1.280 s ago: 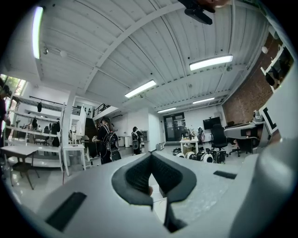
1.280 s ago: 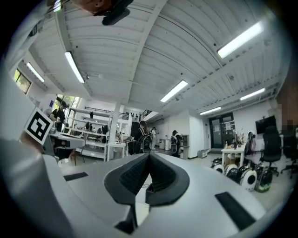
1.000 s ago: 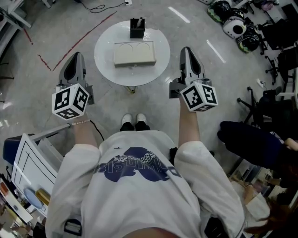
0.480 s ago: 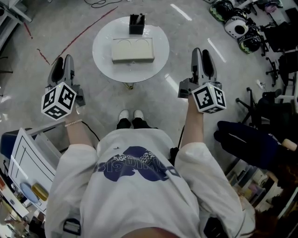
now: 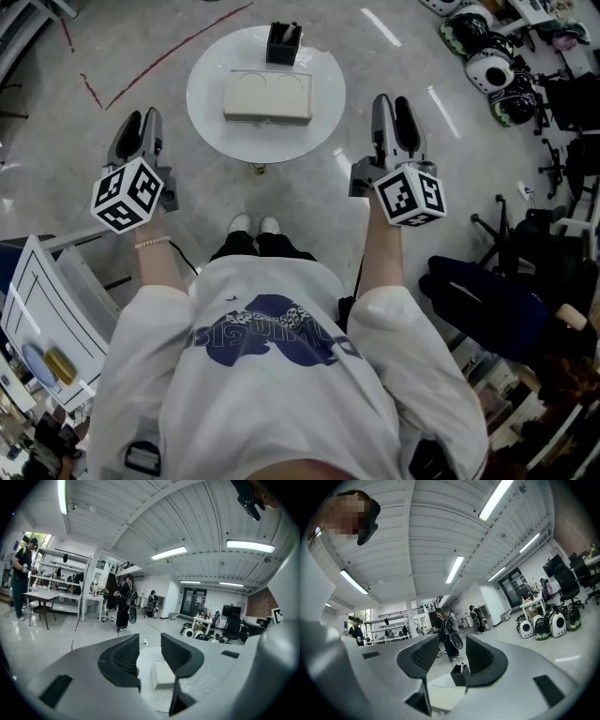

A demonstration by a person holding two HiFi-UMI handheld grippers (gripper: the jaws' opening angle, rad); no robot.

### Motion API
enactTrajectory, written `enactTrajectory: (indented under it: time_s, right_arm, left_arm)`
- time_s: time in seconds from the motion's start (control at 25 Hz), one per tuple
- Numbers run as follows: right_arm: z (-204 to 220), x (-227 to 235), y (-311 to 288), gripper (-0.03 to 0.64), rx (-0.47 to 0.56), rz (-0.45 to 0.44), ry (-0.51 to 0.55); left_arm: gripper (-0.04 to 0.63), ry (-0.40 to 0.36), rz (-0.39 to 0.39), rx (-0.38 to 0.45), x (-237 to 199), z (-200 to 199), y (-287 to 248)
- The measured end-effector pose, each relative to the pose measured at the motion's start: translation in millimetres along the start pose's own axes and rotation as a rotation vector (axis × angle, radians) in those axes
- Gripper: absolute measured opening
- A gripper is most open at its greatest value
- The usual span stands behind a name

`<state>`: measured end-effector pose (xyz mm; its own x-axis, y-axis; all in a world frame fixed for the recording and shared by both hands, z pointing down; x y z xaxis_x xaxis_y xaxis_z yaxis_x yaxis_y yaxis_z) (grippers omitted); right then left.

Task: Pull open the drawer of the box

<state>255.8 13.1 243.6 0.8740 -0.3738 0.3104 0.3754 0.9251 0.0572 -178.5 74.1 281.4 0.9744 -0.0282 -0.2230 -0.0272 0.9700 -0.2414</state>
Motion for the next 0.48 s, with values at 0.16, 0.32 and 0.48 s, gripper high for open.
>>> enactTrajectory:
  time_s: [0.16,0.32,0.48]
  right_arm:
    - [8.2,1.4,-13.1,0.155,-0.020,-0.017,-0.003]
    - [20.5,-3.3,-29.3,0.155,-0.055,-0.025,0.008]
    - [39.2,-10.7,-45.0,0.155,-0.096,-0.016,0.023]
  left_arm:
    - [0.126,0.001,-0.001,-0.020,2.7,6.5,-10.1]
    - [0.126,0.005,0.017,-0.075,0.7,20.0,-32.2]
    - [0.126,0.011,0.057,-0.160,-2.5,41.9,-61.7]
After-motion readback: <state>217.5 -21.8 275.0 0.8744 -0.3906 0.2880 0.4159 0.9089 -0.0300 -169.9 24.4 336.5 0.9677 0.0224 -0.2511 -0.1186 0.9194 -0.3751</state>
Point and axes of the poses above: the fingertips, and each gripper's own axes: y backward along the fingers, x to its right, z out of its underside, the point moved 8 cm from there along y, backward along the fingers, and after that the axes turned 2 degrees about x, right-handed, at the moved point
